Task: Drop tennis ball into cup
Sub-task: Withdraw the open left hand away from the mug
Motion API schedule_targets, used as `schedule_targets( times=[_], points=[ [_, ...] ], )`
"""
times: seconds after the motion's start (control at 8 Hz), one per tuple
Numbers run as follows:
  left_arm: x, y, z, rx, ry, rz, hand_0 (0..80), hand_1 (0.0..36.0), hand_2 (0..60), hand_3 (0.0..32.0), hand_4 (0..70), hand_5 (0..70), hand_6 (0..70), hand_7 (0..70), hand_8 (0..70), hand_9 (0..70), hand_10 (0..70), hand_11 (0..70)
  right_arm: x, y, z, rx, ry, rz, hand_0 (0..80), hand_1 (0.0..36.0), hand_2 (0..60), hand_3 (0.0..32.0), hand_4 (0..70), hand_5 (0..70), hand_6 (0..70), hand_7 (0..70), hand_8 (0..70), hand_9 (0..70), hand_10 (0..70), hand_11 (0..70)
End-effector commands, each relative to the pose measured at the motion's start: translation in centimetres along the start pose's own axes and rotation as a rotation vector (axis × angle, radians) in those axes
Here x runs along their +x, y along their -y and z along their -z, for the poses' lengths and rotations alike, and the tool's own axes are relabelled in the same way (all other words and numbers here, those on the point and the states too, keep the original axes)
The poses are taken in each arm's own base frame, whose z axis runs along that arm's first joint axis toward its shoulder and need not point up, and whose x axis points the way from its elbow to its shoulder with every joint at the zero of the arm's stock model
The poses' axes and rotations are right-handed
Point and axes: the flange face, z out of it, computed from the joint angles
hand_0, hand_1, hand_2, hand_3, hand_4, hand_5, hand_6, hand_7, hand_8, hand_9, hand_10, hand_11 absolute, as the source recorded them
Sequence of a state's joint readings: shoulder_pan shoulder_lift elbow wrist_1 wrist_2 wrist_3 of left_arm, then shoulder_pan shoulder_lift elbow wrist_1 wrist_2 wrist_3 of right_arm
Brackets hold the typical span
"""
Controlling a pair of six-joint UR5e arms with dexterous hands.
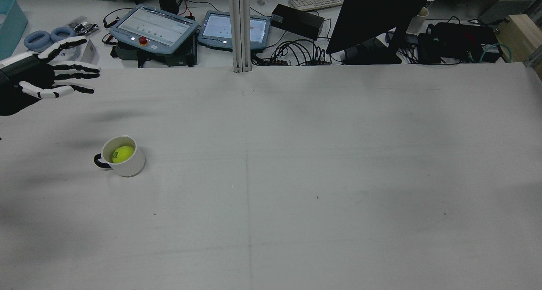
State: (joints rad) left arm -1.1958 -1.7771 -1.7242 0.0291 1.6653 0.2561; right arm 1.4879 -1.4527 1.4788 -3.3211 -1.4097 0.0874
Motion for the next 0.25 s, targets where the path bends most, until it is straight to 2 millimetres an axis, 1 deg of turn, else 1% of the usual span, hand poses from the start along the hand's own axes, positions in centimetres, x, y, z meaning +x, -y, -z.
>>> schedule_targets(
  times=[0.0, 0.12],
  points=[
    [10.9, 1.8, 2.1, 0.105, -0.146, -0.037, 79.3, 36.0, 43.8, 32.0, 0.0, 21.3, 35.2, 20.6, 22.4, 9.8, 14.0, 23.5, 0.0, 0.0, 0.0, 0.000, 0.000, 0.000, 0.0, 0.0, 0.0, 0.0, 0.0, 0.0, 0.0, 0.0, 0.0, 0.0, 0.0, 0.0],
    [12.0, 1.7, 1.9, 0.104, -0.163, -0.043, 80.0, 36.0, 44.3, 32.0, 0.0, 22.3, 39.4, 20.3, 23.3, 9.8, 14.1, 23.8, 0.0, 0.0, 0.0, 0.000, 0.000, 0.000, 0.0, 0.0, 0.0, 0.0, 0.0, 0.0, 0.0, 0.0, 0.0, 0.0, 0.0, 0.0]
  ],
)
